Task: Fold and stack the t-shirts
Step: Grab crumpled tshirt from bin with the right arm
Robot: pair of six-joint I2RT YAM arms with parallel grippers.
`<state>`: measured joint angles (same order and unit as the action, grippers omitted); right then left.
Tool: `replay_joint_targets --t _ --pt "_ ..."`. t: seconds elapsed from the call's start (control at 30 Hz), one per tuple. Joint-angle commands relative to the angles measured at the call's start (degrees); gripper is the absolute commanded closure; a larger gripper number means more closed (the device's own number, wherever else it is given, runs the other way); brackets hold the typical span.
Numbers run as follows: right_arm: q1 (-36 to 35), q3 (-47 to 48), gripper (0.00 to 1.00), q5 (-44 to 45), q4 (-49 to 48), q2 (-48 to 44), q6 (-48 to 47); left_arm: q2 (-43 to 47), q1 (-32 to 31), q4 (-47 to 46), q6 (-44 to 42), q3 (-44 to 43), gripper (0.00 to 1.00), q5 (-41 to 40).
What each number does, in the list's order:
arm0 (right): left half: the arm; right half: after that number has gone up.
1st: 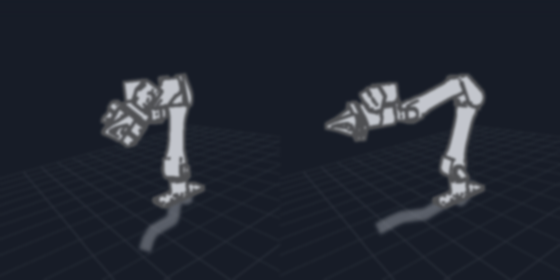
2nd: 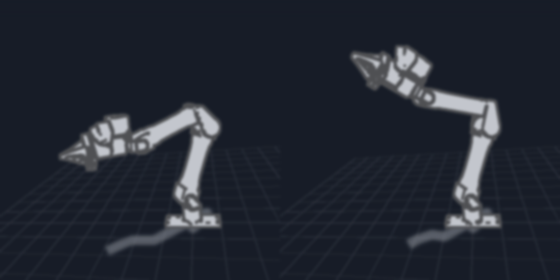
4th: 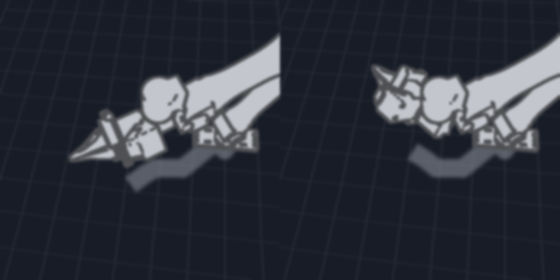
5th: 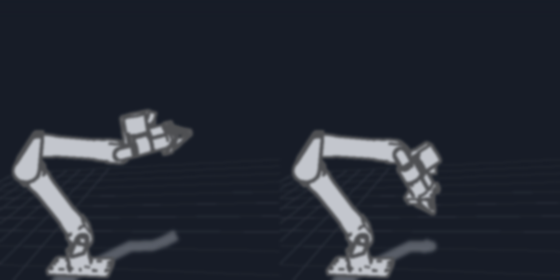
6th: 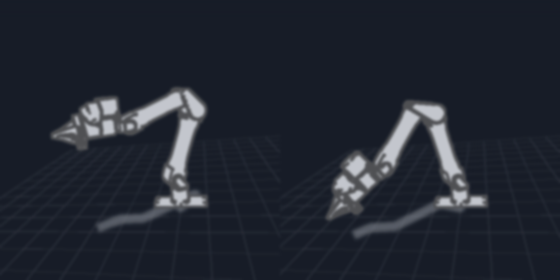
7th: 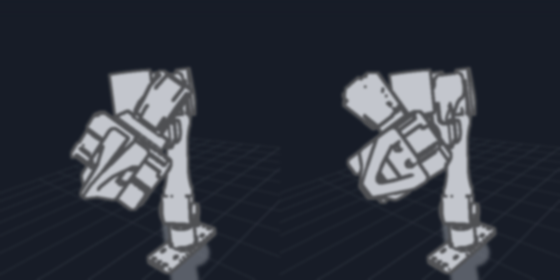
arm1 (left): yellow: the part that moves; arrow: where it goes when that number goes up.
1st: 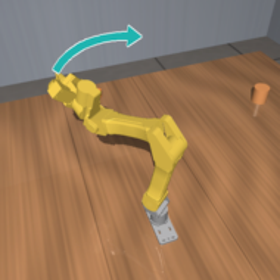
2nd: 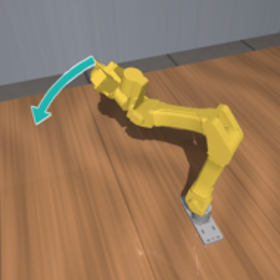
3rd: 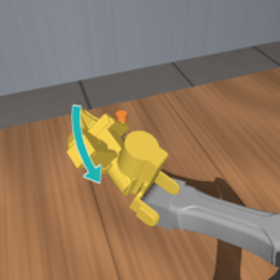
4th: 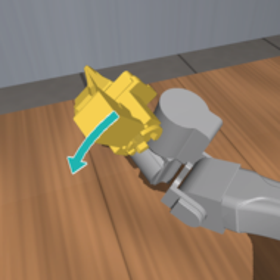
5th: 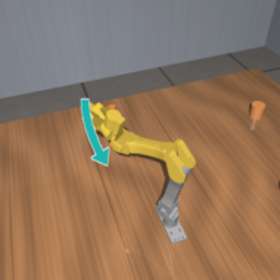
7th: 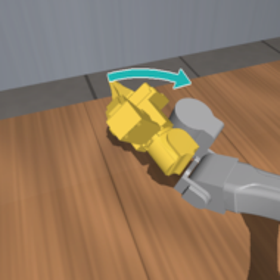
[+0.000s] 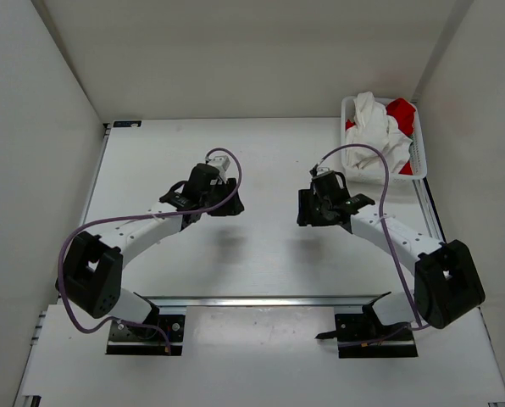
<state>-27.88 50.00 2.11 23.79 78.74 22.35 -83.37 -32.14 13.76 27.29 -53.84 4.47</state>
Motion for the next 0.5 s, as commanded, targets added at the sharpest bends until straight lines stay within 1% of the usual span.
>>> replay_joint_targets --t 0.0,0.07,0.13,0.17,0.2,0.23,0.3,0.4,0.47 --pt "0.81 1.24 0.48 0.0 -2.26 -2.62 -0.37 3.12 -0.29 -3.46 -0.22 2.15 0.38 2.29" --pt "1.24 1.94 0.54 0.17 -1.56 -2.71 -0.21 4.71 -0.73 -5.49 0.04 3.74 0.4 2.21" --pt "2.9 3.43 0.75 -0.34 -1.29 -2.72 -0.9 4.63 -3.09 -5.24 -0.57 3.75 0.43 0.81" --pt "3.35 4.66 0.87 -0.79 -1.38 -2.54 -0.9 4.28 -3.8 -4.89 -0.66 3.66 0.48 -0.24" --pt "4.4 5.11 0.93 -0.96 -1.03 -2.36 -0.82 4.01 -4.85 -4.8 -0.74 3.57 0.51 -0.34" --pt "5.11 6.5 1.0 -1.05 -0.59 -2.1 -0.99 3.66 -5.3 -5.23 -0.4 4.09 0.58 -0.34" --pt "6.69 9.66 1.0 0.08 0.28 -1.58 -1.6 3.39 -7.66 -6.37 0.48 5.32 0.67 -0.08" --pt "11.96 14.06 1.0 0.79 1.25 -1.05 -2.84 3.75 -11.26 -7.69 1.71 7.69 0.72 -1.74" --pt "17.48 16.43 1.0 1.4 2.04 -0.08 -4.33 5.32 -12.67 -10.58 2.5 9.28 0.71 -1.48"
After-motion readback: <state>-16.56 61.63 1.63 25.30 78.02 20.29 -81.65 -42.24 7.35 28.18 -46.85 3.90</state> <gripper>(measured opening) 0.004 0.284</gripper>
